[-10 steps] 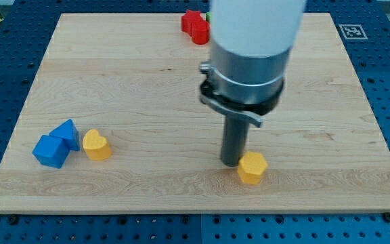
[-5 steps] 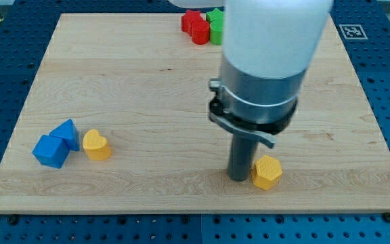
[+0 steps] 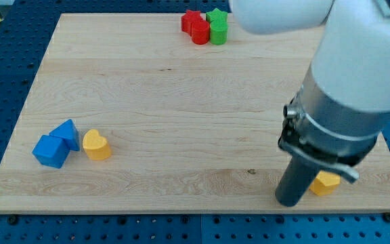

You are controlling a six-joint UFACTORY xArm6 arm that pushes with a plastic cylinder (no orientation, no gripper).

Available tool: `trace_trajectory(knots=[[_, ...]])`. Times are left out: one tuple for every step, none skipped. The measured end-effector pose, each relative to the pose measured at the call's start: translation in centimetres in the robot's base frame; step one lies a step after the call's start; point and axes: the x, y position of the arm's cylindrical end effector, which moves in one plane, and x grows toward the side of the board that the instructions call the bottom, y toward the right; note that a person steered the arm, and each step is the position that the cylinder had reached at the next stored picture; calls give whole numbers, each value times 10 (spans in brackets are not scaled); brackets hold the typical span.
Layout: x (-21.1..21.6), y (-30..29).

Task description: Push the yellow hexagon towards the bottom right

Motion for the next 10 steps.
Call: trace_trajectory(knots=[[1,3],[1,36],[1,70],[2,71],[1,70],[1,67],[2,66],[2,66],[1,65],[1,76]])
